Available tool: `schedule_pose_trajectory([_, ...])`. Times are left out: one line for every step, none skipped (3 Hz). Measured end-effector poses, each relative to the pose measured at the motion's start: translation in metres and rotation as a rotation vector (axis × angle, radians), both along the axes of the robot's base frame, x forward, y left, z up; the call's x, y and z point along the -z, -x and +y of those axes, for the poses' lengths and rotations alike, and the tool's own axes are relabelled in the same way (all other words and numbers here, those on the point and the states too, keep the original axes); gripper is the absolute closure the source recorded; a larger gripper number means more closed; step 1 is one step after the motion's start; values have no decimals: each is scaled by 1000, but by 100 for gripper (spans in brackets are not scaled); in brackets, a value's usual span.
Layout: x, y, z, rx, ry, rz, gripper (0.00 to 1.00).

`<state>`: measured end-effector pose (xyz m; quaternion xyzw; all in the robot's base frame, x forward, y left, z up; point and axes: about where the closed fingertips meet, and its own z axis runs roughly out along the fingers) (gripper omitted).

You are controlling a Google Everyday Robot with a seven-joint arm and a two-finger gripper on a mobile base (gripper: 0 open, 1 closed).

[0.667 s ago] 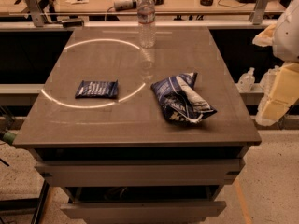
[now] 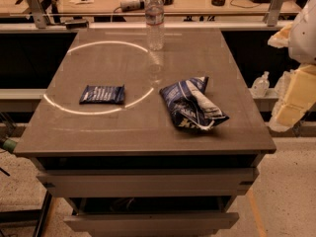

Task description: Pick blue chip bag

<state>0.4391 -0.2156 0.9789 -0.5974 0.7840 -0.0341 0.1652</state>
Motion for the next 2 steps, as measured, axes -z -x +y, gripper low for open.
schedule_pose_trajectory([4, 0, 13, 6, -84, 17, 0])
schedule_pose_trajectory([16, -2, 37, 24, -258, 32, 0])
